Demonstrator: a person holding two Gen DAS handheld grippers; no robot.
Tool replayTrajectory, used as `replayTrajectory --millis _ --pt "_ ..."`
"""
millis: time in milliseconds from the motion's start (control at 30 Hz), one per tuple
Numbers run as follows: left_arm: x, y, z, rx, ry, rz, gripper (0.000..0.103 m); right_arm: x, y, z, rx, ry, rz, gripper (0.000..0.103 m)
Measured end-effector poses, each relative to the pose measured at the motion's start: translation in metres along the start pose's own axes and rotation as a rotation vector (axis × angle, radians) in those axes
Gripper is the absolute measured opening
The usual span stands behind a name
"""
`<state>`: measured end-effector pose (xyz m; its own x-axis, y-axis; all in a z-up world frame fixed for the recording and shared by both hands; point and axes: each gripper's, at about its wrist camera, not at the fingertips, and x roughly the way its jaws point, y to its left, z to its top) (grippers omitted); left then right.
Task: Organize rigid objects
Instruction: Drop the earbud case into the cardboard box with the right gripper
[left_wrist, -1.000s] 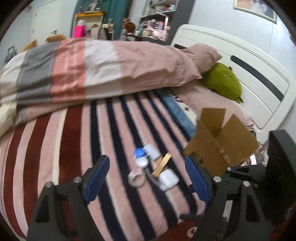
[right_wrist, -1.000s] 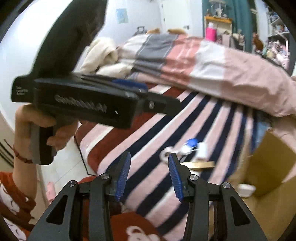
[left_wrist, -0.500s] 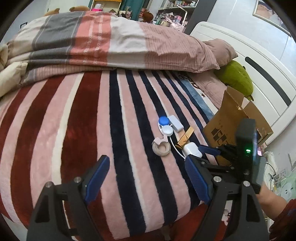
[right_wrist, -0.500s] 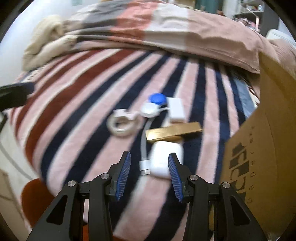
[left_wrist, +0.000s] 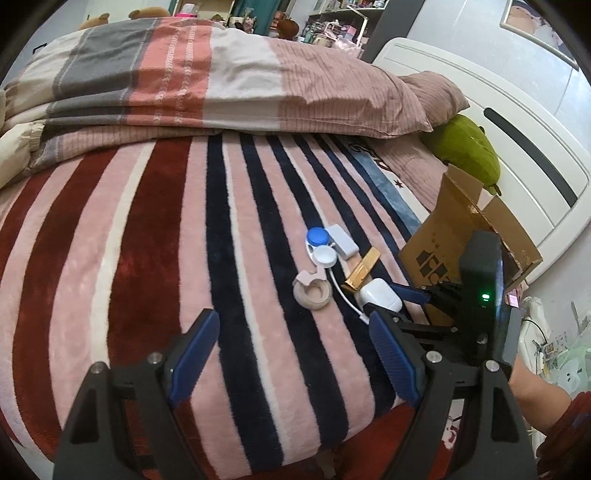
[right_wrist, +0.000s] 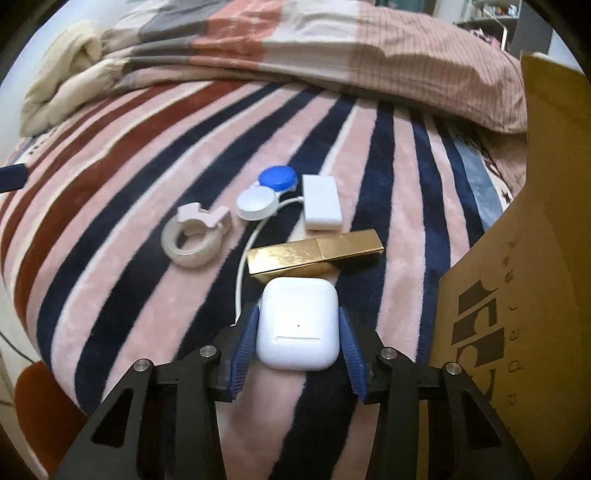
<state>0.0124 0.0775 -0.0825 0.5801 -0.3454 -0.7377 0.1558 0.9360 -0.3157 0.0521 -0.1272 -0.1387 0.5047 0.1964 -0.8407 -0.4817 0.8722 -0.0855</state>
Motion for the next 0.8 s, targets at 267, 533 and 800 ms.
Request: replayTrajectory --millis 267,533,800 --pt "-0.004 -0.022 0.016 0.030 0.003 -0.097 0.081 -0.060 0.026 0.009 -0.098 -0.157 0.179 0.040" --pt "-0.011 -0.052 0.049 0.042 -0.015 -0.226 0.064 -0.129 0.042 0.033 -0.190 -0.318 0.297 0.040" --pt "0.008 -0.124 0.084 0.146 0.018 -0.307 0.037 -0.153 -0.005 0.039 -0.138 -0.385 0.271 0.040"
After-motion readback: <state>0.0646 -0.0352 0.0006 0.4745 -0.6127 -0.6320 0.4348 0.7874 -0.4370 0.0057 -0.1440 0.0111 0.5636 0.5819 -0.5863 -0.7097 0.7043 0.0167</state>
